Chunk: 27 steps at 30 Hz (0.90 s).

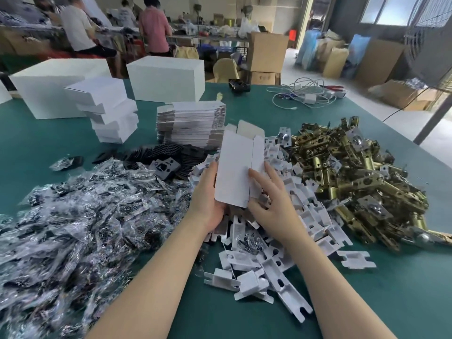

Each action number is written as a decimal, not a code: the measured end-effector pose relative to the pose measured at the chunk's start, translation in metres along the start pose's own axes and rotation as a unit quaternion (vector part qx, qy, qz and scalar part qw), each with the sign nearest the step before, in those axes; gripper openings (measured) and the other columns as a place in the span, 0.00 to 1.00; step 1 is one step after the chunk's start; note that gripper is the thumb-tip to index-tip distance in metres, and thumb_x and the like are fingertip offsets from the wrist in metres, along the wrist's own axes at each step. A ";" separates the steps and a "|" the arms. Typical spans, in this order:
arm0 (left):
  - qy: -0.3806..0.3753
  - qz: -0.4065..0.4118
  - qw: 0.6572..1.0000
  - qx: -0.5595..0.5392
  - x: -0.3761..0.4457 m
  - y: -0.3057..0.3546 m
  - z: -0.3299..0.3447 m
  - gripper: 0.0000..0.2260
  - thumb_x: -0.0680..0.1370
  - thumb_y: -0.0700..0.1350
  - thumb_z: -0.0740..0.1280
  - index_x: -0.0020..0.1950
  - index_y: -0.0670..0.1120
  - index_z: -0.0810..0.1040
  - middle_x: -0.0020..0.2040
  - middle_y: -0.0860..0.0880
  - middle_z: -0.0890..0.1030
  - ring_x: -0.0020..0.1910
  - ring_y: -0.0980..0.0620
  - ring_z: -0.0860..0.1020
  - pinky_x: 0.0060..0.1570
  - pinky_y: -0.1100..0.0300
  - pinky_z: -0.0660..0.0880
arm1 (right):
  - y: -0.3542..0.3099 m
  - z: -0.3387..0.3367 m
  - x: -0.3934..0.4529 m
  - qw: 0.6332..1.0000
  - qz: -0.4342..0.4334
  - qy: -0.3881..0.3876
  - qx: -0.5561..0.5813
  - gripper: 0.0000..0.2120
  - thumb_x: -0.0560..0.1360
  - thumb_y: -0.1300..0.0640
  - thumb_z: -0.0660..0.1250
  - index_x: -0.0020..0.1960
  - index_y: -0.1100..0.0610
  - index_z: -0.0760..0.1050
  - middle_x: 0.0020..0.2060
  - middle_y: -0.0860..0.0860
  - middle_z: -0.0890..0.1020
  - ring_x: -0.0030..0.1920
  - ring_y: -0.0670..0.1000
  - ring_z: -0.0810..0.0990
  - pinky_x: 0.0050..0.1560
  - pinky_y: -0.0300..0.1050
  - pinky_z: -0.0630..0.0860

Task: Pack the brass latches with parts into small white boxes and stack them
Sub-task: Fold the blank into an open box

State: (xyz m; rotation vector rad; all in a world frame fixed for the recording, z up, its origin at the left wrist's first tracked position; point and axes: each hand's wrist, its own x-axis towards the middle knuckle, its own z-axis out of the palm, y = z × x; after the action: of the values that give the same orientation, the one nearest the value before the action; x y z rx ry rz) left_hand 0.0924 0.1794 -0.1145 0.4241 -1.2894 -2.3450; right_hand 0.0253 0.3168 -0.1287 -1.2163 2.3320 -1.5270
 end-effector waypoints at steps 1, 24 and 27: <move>-0.011 0.005 1.000 0.004 -0.001 -0.001 0.000 0.21 0.84 0.58 0.53 0.59 0.50 0.82 0.54 0.45 0.85 0.51 0.47 0.83 0.45 0.54 0.81 | -0.001 0.002 0.001 1.000 -0.013 0.017 -0.018 0.28 0.75 0.61 0.70 0.73 0.47 0.69 0.73 0.42 0.57 0.60 0.17 0.53 0.55 0.18 0.63; -0.039 0.163 0.954 0.246 -0.008 -0.021 0.003 0.34 0.76 0.30 0.69 0.77 0.52 0.63 0.68 0.58 0.75 0.58 0.60 0.81 0.53 0.64 0.79 | -0.011 -0.002 0.003 0.905 0.160 0.185 0.349 0.14 0.77 0.59 0.67 0.55 0.41 0.78 0.46 0.53 0.85 0.44 0.59 0.85 0.37 0.52 0.82; -0.048 0.173 0.948 0.263 -0.010 -0.020 0.006 0.35 0.76 0.29 0.68 0.71 0.63 0.64 0.64 0.64 0.76 0.54 0.56 0.84 0.51 0.63 0.79 | -0.008 -0.004 0.005 0.901 0.189 0.208 0.331 0.12 0.76 0.56 0.69 0.58 0.45 0.75 0.52 0.58 0.83 0.50 0.63 0.84 0.36 0.51 0.81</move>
State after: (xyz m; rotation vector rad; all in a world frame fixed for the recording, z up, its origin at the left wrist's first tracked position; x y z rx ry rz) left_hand 0.0940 0.1979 -0.1282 0.2150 -1.8698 -1.7346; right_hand 0.0241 0.3150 -0.1182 -0.2772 1.7884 -2.2856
